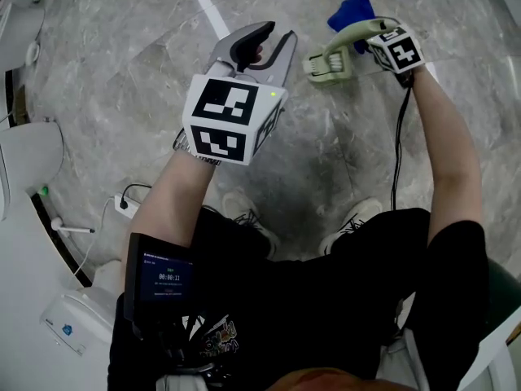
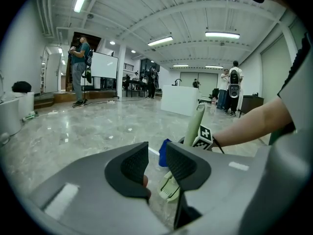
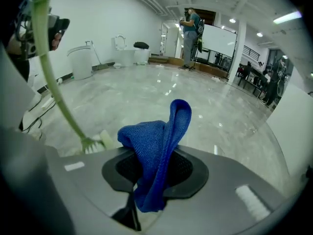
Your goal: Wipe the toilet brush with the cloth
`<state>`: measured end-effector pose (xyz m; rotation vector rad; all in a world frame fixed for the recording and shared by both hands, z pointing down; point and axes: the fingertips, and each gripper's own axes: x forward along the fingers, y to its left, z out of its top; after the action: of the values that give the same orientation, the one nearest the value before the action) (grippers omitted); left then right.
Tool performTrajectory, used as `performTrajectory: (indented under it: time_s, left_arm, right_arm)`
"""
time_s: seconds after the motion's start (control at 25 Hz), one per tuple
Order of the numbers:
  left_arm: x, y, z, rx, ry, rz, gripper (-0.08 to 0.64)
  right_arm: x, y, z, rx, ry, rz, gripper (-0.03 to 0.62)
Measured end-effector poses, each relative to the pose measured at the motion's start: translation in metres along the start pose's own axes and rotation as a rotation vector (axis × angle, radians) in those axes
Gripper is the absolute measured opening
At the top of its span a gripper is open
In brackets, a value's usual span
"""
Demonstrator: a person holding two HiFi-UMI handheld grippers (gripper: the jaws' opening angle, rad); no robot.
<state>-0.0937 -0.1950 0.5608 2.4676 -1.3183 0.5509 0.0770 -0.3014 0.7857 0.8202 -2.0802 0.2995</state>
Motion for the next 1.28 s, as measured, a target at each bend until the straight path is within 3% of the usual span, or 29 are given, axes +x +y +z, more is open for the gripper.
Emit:
performTrajectory:
  time_s: [0.2, 0.36, 0.48, 0.6, 0.88, 1.08, 1.28]
  left_arm:
    - [0.007, -0.008, 0.002, 0.012, -0.005, -0.013, 0.112]
    - [0.010, -0.012, 0.002, 0.015, -0.002, -0.016, 0.112]
    - [0.009, -0.009, 0.001, 0.018, 0.001, -0.006, 0.112]
    - [0.009, -0.007, 0.001, 0.009, 0.000, 0.006, 0.112]
    - [0.004, 0.000, 0.002, 0.010, -0.006, 0.034, 0.112]
    - [0.003, 0.024, 0.001, -0.051, 0.005, 0.114, 0.112]
    - [-0.005, 0.051, 0.004, -0.120, -0.025, 0.216, 0.111]
  right_arm:
    - [-0.040, 0.032, -0.080, -0.044, 0.097, 0.105, 0.115]
    - [-0.060, 0.111, -0.123, -0.095, 0.164, 0.279, 0.117]
    - [-0.059, 0.172, -0.128, -0.140, 0.184, 0.406, 0.117]
    - [-0.045, 0.207, -0.107, -0.133, 0.167, 0.453, 0.117]
    - [-0.036, 0.228, -0.037, -0.019, 0.012, 0.415, 0.117]
    - [-0.083, 0.207, 0.024, 0.048, -0.211, 0.382, 0.117]
    - [-0.166, 0.188, 0.091, 0.073, -0.486, 0.351, 0.117]
